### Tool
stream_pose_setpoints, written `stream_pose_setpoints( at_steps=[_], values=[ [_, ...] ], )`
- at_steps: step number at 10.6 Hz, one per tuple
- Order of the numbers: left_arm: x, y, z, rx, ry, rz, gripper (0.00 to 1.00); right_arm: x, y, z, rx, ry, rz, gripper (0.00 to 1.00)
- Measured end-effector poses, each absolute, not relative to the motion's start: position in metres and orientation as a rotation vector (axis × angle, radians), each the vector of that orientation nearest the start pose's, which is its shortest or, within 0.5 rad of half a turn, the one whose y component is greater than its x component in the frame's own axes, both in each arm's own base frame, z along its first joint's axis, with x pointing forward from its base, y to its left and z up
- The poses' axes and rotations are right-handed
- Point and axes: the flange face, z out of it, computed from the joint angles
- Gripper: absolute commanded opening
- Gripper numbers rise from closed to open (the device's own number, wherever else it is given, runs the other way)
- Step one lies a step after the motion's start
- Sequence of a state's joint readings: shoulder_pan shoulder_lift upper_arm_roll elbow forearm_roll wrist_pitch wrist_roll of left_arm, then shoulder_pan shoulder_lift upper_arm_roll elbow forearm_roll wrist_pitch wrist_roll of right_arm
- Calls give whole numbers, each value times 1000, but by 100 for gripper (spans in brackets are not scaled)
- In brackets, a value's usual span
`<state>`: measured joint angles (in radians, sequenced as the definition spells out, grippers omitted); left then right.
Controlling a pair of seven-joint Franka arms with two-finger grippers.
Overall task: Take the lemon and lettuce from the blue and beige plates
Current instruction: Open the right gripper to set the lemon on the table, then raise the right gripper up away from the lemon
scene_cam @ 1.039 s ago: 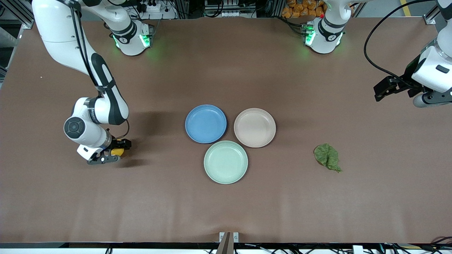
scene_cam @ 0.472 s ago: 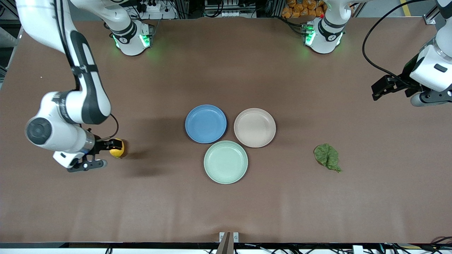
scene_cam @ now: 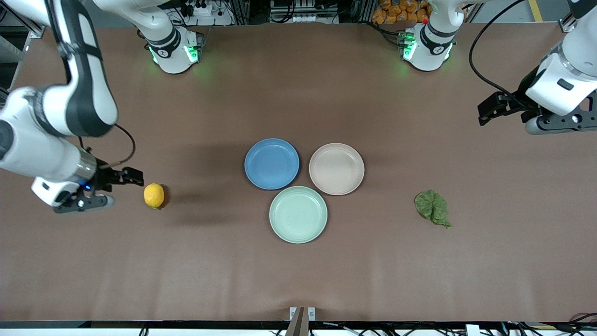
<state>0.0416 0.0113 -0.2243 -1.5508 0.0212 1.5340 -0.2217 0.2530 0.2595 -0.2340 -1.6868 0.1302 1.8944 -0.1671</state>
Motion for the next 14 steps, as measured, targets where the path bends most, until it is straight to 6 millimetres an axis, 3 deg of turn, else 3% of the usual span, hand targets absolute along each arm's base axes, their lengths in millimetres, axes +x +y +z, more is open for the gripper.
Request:
stream_pose_setpoints(
  at_steps=[3,6,9,12,14],
  values=[
    [545,-96,624,-3116,-66,40,100,608,24,495,-3044,-220,51,100],
    [545,-96,623,-3116,-67,43,100,580,-8,538,-3018,-158,102,100],
    [545,-95,623,-3115,-68,46,100,551,-24,578,-2997,-136,122,100],
    [546,-95,623,-3115,-70,46,100,533,-37,592,-3005,-116,171,100],
    [546,-94,623,-3115,-73,46,100,528,-33,599,-3026,-139,205,100]
  ],
)
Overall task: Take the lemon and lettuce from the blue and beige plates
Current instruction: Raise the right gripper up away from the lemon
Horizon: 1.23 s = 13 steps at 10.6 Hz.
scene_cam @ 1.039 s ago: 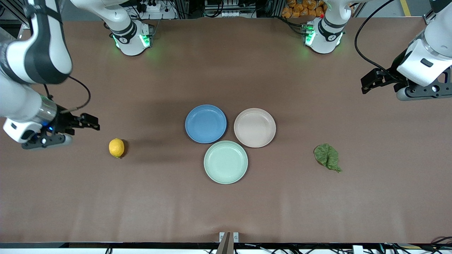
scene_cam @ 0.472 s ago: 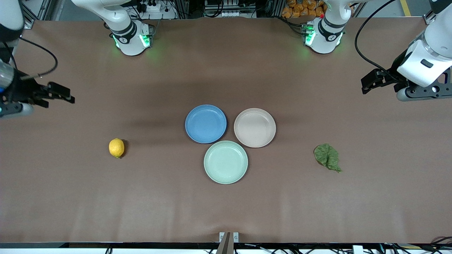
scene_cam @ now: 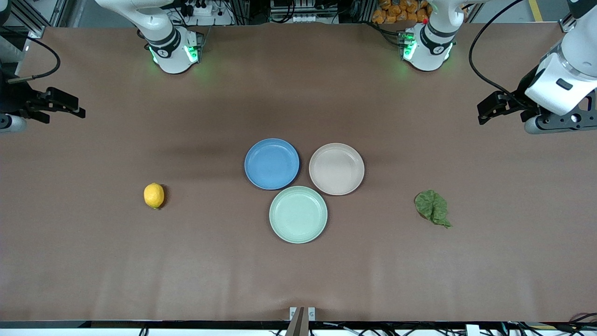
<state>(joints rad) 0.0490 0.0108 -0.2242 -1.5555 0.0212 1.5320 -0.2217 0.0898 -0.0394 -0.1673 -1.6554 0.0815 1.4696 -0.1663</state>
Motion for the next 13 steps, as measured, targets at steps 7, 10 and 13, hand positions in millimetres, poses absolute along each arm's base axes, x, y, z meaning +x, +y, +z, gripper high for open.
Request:
stream_pose_setpoints(
  at_steps=[7,10,13],
  values=[
    [546,-92,627,-3117,-79,31,100,519,-33,617,-3075,-157,293,100],
    [547,-90,633,-3120,-85,12,100,527,-34,619,-3099,-142,303,100],
    [547,-88,636,-3122,-23,2,100,531,-33,620,-3118,-99,282,100]
  ],
)
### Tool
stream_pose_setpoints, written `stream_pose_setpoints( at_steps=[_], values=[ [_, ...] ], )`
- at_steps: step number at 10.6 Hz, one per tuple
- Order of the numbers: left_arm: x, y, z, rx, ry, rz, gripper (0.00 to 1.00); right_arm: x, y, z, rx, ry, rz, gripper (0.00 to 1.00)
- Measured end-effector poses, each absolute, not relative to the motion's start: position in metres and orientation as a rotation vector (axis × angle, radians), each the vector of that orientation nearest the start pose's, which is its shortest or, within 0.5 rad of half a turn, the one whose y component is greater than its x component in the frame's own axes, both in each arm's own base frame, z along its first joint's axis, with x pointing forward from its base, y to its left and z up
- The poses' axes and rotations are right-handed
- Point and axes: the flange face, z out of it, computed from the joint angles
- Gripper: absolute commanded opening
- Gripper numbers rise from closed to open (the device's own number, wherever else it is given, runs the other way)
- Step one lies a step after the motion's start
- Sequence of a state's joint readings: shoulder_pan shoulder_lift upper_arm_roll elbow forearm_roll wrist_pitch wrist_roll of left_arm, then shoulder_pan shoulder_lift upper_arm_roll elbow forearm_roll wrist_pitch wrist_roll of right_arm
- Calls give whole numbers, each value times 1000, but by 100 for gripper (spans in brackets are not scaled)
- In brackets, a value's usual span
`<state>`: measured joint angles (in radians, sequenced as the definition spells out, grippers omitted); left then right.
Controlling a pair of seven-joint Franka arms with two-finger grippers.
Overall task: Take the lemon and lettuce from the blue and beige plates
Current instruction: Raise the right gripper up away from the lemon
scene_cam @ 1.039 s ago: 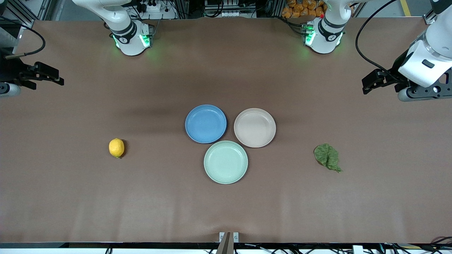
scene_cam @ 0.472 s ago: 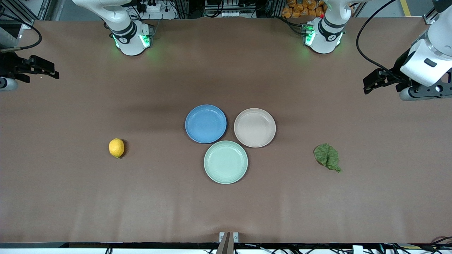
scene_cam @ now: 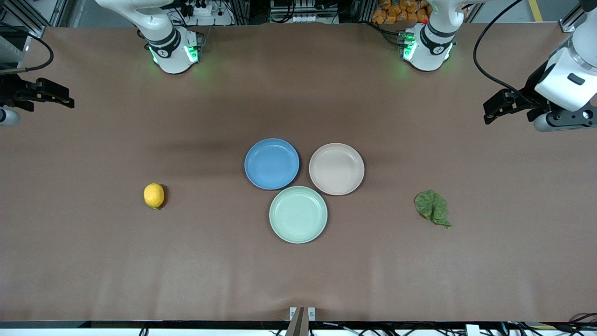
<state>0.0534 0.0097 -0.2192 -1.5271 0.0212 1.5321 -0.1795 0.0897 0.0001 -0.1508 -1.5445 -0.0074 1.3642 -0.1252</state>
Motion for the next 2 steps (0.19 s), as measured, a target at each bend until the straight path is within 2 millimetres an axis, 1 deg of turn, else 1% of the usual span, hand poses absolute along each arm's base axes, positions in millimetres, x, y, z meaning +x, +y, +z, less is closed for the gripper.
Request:
stream_pose_setpoints(
  at_steps=[2],
  values=[
    [547,-88,639,-3123,11,-7,100,533,-36,623,-3141,-94,253,100]
  ],
)
